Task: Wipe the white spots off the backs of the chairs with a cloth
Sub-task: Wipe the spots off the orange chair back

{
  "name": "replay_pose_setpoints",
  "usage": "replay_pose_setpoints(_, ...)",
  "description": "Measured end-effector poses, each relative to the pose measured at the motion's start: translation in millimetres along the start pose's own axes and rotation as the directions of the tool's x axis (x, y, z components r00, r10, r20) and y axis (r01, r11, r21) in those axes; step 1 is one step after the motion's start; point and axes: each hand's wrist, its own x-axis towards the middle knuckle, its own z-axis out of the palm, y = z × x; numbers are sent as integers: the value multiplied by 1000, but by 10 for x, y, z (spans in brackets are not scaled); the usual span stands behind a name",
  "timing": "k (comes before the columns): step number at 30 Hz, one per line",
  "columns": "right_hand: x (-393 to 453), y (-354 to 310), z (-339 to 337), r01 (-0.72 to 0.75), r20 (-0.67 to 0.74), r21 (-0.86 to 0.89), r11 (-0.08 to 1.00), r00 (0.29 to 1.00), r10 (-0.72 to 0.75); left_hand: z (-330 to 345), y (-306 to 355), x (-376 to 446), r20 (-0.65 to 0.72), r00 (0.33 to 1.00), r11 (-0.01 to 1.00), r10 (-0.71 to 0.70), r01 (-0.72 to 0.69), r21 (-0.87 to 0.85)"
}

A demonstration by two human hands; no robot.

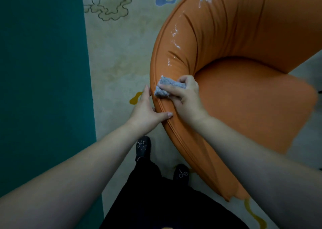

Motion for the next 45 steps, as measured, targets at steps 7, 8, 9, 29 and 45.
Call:
replay_pose_setpoints(7, -278, -47, 5, -16, -34, -63, 998, 999, 14, -217, -13, 255, 229, 973, 999, -28, 31, -10)
replay_pose_setpoints(8, -120, -67, 21, -21, -47, -85, 996, 999, 17, -220, -28, 256, 244, 969, 999, -35, 40, -18)
replay_pose_setpoints(9, 50, -90, 33, -27, -67, -98, 995, 998, 21, -218, -34, 261, 245, 969, 999, -32, 36, -12)
replay_pose_setpoints(29, 47, -183, 220, -113, -194, -135, 984, 977, 86, -444, -50, 696, 383, 924, 1000, -10, 21, -24)
replay_pose_setpoints(45, 609, -160, 204, -229, -309, 27, 973, 924, 225, -576, 73, 981, 405, 909, 992, 103, -67, -103)
